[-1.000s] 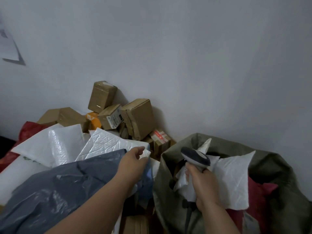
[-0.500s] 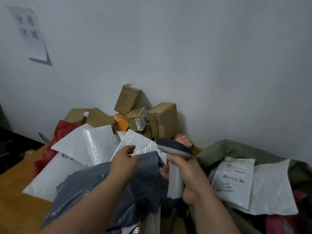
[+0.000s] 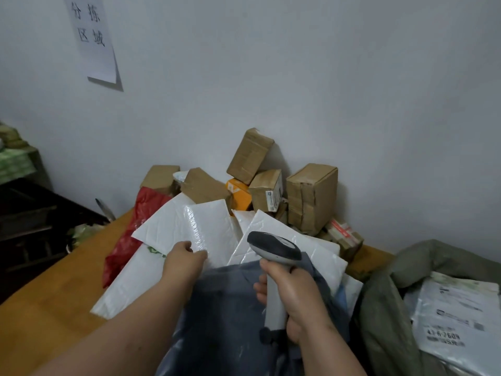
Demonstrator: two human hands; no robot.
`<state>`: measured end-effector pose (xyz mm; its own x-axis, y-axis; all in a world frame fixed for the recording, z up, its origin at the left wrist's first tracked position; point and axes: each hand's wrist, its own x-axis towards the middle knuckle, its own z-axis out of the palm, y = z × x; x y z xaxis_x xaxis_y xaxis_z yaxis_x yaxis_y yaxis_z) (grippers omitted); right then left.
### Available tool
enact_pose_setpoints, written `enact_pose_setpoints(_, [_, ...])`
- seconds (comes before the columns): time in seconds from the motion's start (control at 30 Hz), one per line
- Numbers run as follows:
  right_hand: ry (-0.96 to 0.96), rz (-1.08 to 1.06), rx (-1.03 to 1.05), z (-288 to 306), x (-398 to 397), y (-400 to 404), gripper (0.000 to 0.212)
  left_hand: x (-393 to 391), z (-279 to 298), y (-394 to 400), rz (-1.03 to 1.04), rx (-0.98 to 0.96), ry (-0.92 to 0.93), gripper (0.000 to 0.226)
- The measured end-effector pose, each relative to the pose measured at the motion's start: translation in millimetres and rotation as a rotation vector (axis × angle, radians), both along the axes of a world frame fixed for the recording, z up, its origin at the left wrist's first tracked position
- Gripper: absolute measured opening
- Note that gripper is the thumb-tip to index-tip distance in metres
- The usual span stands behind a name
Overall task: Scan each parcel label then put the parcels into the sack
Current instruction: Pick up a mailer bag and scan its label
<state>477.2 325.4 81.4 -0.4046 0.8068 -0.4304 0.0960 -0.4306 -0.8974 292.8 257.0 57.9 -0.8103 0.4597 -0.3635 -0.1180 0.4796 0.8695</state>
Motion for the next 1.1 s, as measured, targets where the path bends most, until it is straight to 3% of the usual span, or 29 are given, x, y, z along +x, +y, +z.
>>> enact_pose_setpoints(0.23, [-0.13,0.083,0.042,-15.0,-27.9,25.4,0.02,-23.0,-21.2,38.4,0.08,-0.055,-0.051,0.063])
enact_pose_setpoints(0.43, [-0.133,0.111,0.007,-29.5,-40.0,39.9,0.02,-30.3,-35.3,55.7,0.169,-0.013,-0.036,0.015])
enact_pose_setpoints(0.53, [-0.082,0.105,0.008,-32.5,-41.9,42.5,0.022,-25.6,-28.5,58.1,0.216,0.135,0.038,0.007])
enact_pose_setpoints(0.7, [0.006,0.067,-0.004,-23.5,-39.1,47.1,0.027,-22.0,11.5,53.3,0.297,0.311,0.291,0.015])
enact_pose_setpoints(0.9, [0.113,0.061,0.082,3.8,-37.2,32.4,0.024,2.6,55.3,45.2,0.136,0.317,0.393,0.025])
enact_pose_setpoints(1.03, [0.2,0.049,0.089,23.3,-27.5,9.1,0.048,34.3,70.4,31.6,-0.056,0.331,0.344,0.011])
enact_pose_setpoints(1.1, [0.253,0.022,0.092,32.1,-18.4,0.2,0.046,48.9,76.5,22.2,-0.199,0.431,0.219,0.024])
